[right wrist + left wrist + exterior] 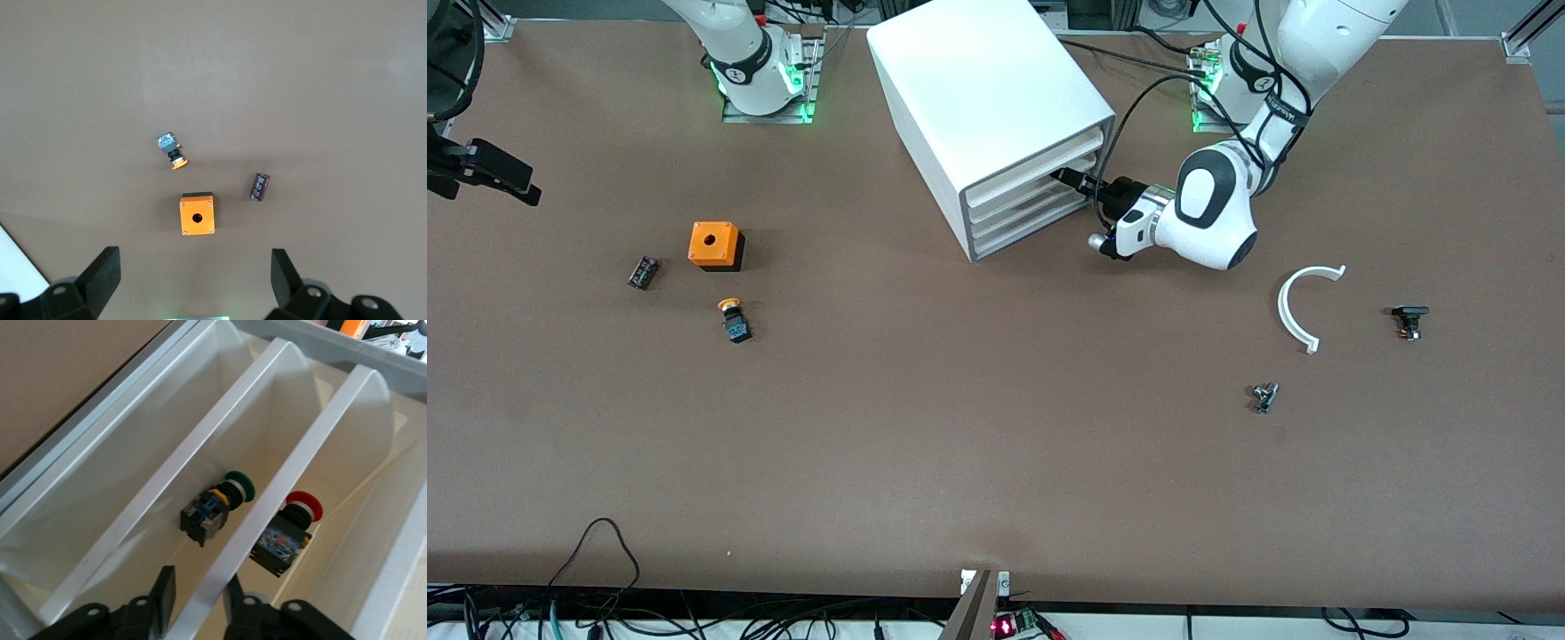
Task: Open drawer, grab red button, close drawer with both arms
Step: 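Pull the drawer open with the left gripper while the right gripper approaches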
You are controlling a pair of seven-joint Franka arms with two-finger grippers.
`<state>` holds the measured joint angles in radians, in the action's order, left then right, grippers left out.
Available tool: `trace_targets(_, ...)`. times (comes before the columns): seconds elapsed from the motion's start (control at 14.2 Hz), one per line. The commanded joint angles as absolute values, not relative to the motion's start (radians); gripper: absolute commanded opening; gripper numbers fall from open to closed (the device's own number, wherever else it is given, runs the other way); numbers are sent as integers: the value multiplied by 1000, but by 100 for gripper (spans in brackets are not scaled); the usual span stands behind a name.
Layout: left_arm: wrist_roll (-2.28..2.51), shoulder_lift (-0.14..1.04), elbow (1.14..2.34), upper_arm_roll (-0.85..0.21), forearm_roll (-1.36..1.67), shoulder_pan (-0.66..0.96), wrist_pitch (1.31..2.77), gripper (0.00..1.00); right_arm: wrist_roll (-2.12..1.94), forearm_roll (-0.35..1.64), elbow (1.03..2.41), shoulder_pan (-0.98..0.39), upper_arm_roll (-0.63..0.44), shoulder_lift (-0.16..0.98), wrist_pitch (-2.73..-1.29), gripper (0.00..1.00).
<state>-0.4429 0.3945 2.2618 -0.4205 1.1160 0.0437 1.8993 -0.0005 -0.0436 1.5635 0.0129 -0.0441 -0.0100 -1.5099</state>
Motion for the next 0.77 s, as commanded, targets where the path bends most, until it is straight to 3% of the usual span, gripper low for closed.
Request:
trace_targets(0.0,-466,380,2272,-396,1112,19,1983,0,-2,-34,1575,21,-34,-9,-1505,100)
trace_targets(0.28,-463,380,2188,-333,1108,-9,2130,0,-9,-28,1575,20,-35,5,-1522,100)
trace_targets(0.35,-456,380,2175,-328,1108,-17,2134,39,-9,-26,1575,20,-37,6,-1520,100)
trace_targets(0.42,-465,379,2175,-328,1109,-20,2138,96,-8,-28,1577,17,-35,6,-1522,100)
trace_targets(0.7,-463,313,2163,-327,1105,-43,2242,100,8,75,1575,-37,-32,34,-1555,100)
